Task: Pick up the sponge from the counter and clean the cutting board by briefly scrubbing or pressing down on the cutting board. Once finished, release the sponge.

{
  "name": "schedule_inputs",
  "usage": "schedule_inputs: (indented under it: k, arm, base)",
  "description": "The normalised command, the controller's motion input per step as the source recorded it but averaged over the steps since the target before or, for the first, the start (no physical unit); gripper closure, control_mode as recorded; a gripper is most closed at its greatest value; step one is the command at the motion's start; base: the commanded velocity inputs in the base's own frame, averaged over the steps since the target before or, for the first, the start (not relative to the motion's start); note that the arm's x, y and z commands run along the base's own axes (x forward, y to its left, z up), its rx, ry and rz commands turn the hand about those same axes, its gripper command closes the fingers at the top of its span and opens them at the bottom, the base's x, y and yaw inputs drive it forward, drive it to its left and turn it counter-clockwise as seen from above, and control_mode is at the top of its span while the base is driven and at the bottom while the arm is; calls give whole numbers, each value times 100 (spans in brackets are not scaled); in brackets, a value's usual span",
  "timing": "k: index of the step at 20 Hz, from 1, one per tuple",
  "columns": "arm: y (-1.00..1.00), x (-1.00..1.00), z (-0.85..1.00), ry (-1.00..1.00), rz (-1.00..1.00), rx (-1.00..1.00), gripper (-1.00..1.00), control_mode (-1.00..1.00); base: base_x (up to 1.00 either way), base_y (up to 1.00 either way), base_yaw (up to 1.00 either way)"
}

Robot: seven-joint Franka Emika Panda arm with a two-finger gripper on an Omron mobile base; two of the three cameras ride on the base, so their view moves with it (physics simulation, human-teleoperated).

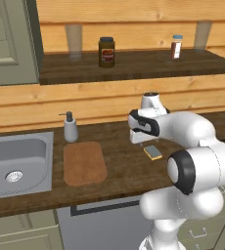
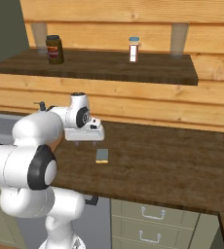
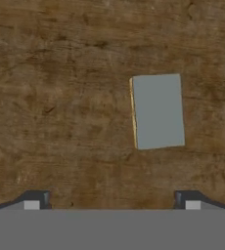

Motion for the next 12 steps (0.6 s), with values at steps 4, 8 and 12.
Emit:
schedule_inputs:
  k: [4, 8, 12]
  arm:
    - [-15, 1, -33, 0, 0, 0, -100, -100]
    - [-21, 1, -39, 0, 0, -2, -100, -100]
    - [-8, 6, -44, 0, 0, -4, -100, -100]
  base:
    - [0, 0, 0]
    - [0, 0, 0]
    - [0, 0, 0]
